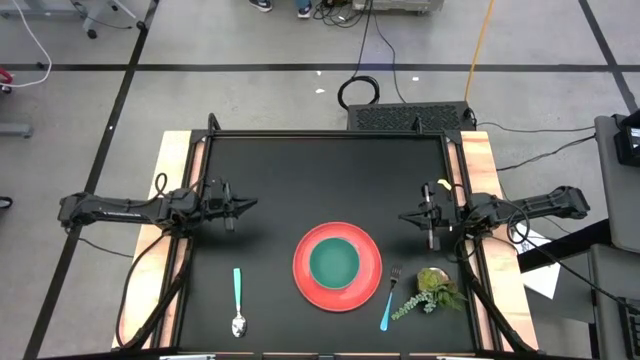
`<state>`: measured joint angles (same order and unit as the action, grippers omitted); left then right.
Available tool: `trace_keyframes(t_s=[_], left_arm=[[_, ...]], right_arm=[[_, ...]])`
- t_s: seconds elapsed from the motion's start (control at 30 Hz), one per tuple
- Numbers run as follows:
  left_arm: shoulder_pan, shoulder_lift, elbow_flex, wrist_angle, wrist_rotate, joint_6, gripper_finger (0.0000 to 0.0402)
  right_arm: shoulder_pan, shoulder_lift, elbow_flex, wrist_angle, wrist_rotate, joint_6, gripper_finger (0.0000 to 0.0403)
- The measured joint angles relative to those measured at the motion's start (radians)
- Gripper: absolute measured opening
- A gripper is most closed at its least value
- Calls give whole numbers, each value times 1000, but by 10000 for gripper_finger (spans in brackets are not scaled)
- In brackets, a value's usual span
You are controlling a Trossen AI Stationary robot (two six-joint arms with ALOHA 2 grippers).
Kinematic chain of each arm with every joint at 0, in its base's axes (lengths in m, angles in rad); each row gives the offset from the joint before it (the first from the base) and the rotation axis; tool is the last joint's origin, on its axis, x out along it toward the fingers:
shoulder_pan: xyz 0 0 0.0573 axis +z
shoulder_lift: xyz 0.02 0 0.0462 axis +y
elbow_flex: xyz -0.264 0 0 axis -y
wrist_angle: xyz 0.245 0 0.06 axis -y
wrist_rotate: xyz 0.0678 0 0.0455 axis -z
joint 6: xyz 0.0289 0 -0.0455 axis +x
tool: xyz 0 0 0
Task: Set table place
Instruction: Put the blue fork on the orange plate to the right of the green bowl
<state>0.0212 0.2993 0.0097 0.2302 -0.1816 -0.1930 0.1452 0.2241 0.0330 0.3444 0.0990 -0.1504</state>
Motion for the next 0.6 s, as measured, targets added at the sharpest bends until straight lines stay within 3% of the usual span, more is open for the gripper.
trace_keyframes(t_s=[0.2, 0.6], left_arm=[[0, 0, 0, 8, 51, 3, 9], [0, 0, 0, 6, 51, 1, 3]], right_arm=[[0, 0, 6, 39, 0, -9, 0], [0, 1, 9, 23, 0, 1, 0]])
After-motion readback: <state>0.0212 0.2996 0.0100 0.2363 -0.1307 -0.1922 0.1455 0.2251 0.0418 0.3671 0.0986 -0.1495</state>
